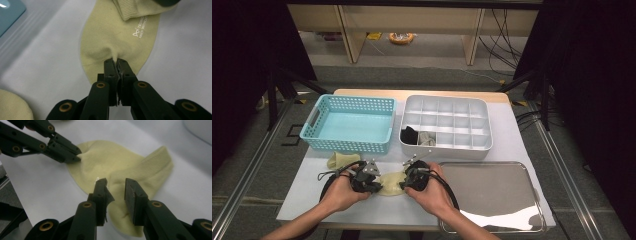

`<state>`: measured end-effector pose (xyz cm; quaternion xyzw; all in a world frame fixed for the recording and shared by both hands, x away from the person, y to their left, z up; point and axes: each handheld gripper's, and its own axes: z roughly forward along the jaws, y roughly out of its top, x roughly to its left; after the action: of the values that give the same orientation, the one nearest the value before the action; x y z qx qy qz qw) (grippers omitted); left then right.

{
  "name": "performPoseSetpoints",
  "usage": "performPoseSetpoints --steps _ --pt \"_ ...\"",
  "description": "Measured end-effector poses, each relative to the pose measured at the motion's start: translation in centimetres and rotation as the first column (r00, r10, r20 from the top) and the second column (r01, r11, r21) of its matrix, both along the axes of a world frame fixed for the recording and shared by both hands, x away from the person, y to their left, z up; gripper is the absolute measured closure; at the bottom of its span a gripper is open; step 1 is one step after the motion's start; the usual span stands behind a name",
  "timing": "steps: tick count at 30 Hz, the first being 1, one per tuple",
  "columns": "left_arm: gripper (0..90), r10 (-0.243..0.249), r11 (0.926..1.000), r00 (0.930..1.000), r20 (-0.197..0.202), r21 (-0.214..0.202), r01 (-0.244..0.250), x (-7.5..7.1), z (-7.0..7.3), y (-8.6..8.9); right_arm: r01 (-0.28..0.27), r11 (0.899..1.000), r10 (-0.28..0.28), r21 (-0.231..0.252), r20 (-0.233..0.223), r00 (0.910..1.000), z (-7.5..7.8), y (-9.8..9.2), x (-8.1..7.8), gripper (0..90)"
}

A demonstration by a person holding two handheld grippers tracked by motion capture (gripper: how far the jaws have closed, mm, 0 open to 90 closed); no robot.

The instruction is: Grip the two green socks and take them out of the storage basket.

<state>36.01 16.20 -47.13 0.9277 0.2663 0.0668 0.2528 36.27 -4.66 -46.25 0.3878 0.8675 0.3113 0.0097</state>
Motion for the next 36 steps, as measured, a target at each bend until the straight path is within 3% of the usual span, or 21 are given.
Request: performPoseSetpoints --steps 4,5,6,11,16,19,25,29,36 --pt "86.6 -0.003 1.0000 1.0000 0.002 -0.001 0.003 0.0 0.0 0.0 -0.017 1.000 0.017 -0.026 -0.005 0.9998 -0.6 0.4 0.1 70.3" --pt "86.6 -0.003 1.0000 1.0000 0.002 -0.001 0.003 0.0 0.0 0.0 0.005 0.999 -0.006 -0.039 -0.037 0.9993 -0.6 0.6 -0.1 70.2" --pt "86.5 -0.004 1.0000 1.0000 0.005 0.001 0.004 0.0 0.0 0.0 -0.022 0.999 0.022 -0.034 -0.009 0.9997 -0.8 0.6 0.0 70.3" --pt "86.5 -0.013 0.9999 0.9999 0.011 0.007 0.013 0.0 0.0 -0.1 -0.030 0.997 0.031 -0.067 0.011 0.9995 -1.0 0.8 -0.1 73.9" --pt "86.5 -0.014 0.9999 0.9998 0.014 0.010 0.014 0.0 0.0 -0.1 -0.051 0.991 0.061 -0.126 0.079 0.9951 -1.1 1.2 -0.4 81.6" --pt "86.5 -0.013 0.9999 0.9998 0.014 0.010 0.013 0.0 0.0 -0.1 -0.040 0.990 0.052 -0.136 0.088 0.9947 -1.1 1.3 -0.6 87.0" --pt "86.5 -0.014 0.9999 0.9998 0.015 0.010 0.014 0.0 0.0 0.0 -0.020 0.994 0.026 -0.103 0.054 0.9982 -1.1 0.9 -0.1 89.5" --pt "86.6 -0.016 0.9998 0.9998 0.014 0.008 0.016 0.0 0.0 0.0 0.008 0.999 -0.007 -0.047 0.026 0.9996 -0.7 0.3 0.1 89.6" --pt "86.8 -0.009 0.9999 0.9998 0.019 0.007 0.009 0.1 0.4 0.5 0.091 0.995 -0.094 0.044 0.056 0.9940 1.5 -1.9 0.2 89.5"
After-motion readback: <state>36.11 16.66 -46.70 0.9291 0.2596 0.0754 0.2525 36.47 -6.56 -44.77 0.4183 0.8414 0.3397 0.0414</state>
